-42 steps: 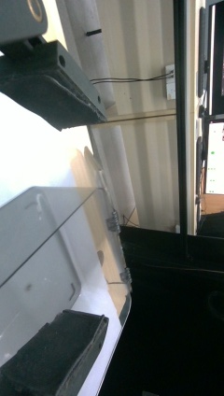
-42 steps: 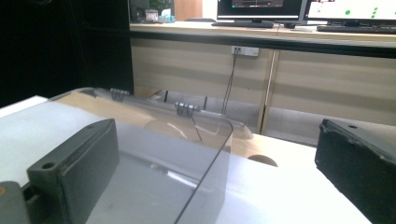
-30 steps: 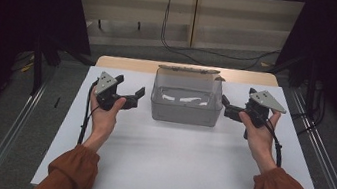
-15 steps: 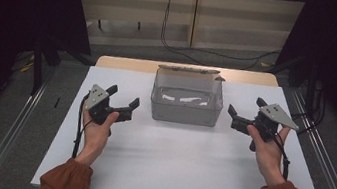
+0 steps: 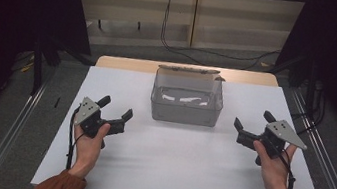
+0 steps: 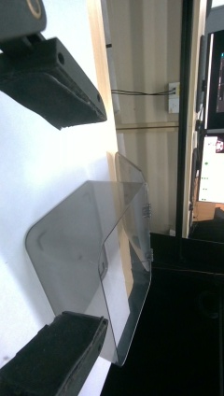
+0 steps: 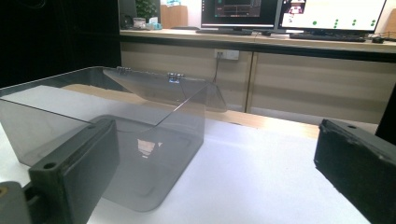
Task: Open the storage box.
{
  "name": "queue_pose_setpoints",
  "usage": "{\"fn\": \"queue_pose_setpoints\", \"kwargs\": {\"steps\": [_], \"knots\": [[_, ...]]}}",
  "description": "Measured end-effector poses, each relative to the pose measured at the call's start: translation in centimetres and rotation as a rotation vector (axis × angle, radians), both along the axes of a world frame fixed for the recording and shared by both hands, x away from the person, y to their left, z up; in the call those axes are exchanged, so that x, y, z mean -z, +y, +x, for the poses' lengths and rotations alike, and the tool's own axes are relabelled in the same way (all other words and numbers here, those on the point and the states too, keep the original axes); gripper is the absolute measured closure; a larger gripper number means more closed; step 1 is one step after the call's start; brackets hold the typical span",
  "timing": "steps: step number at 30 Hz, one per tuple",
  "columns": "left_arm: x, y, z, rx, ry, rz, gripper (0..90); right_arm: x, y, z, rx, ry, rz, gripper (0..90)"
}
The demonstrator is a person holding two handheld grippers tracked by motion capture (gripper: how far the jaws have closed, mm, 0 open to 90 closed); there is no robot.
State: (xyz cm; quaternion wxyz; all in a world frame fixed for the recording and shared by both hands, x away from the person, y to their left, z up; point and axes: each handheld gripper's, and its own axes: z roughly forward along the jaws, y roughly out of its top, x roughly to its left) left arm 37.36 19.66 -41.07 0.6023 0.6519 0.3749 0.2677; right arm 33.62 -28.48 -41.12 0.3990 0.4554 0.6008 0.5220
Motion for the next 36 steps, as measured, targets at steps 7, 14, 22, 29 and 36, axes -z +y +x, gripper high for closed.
{"fn": "queue_pose_setpoints", "kwargs": {"steps": [7,14,22,29,36], "knots": [[0.2,0.6,-1.3,-0.012,0.006,0.010,3.2,0.1,-0.2,-1.5,0.006,-0.006,-0.021,0.1],[1.0,1.2,-2.1,-0.013,0.028,0.024,3.2,0.4,-0.8,-3.0,0.015,-0.002,-0.020,0.1],[0.8,1.3,-3.8,-0.018,0.019,0.053,3.2,0.6,-1.4,-4.6,0.020,0.005,-0.019,0.0],[1.0,2.2,-5.0,-0.028,0.018,0.066,3.2,1.3,-1.8,-6.0,0.006,0.009,0.000,0.0],[1.8,2.9,-5.9,-0.057,0.034,0.061,3.2,2.0,-2.2,-7.5,0.014,0.009,-0.019,0.6]]}}
